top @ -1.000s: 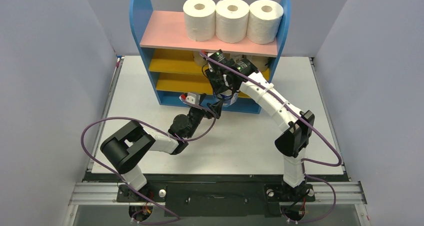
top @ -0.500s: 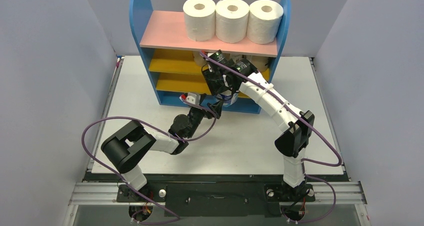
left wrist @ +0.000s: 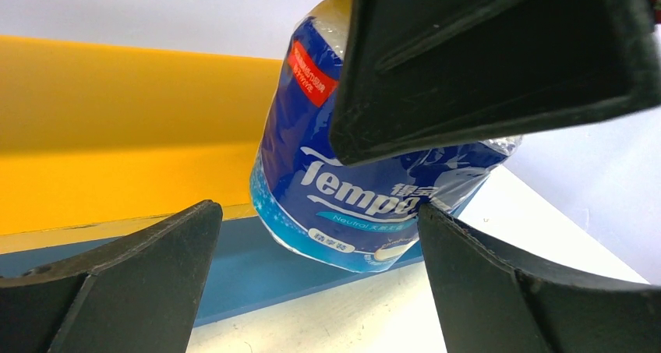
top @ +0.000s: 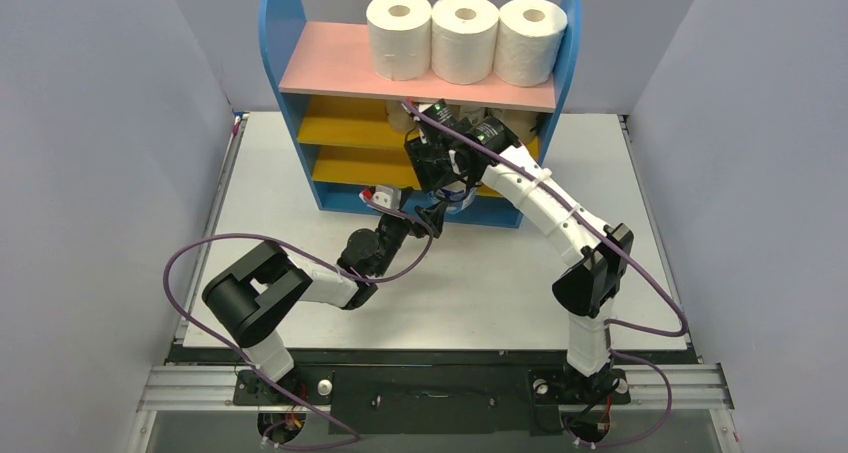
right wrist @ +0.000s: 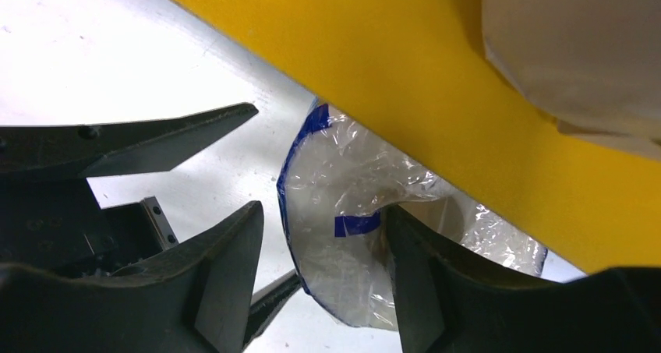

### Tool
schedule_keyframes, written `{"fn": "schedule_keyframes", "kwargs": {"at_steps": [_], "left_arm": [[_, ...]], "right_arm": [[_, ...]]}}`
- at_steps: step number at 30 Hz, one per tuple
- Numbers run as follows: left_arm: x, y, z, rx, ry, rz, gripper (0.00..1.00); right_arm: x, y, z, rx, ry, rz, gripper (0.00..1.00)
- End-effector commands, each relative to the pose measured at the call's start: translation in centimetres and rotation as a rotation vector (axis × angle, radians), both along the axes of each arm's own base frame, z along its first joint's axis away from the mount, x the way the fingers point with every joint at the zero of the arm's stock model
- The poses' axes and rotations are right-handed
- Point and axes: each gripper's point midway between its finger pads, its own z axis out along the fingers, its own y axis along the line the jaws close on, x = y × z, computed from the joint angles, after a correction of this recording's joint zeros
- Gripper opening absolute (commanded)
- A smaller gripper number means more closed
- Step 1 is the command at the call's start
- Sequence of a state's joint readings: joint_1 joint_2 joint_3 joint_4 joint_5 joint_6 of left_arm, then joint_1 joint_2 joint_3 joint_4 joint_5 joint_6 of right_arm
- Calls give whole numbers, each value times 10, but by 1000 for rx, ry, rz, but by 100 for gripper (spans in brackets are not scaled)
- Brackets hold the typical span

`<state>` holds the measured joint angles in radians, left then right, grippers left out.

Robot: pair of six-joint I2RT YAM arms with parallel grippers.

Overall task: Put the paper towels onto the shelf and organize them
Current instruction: Place the paper towel on the shelf.

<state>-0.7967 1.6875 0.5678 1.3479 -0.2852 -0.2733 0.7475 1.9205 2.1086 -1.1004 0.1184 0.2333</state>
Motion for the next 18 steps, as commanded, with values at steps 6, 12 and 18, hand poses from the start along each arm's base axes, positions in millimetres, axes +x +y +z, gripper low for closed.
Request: {"fn": "schedule_keyframes", "kwargs": {"at_steps": [6, 12, 18], "left_arm": [[8, 1, 19, -43, -39, 35, 96], [9, 1, 20, -53, -38, 35, 96], [7, -1, 27, -78, -45, 20, 96]], "right_arm": [[-8, -16, 114, 194, -264, -52, 55], [-12, -20, 123, 202, -281, -54, 55], [-8, -17, 111, 181, -273, -48, 54]]}}
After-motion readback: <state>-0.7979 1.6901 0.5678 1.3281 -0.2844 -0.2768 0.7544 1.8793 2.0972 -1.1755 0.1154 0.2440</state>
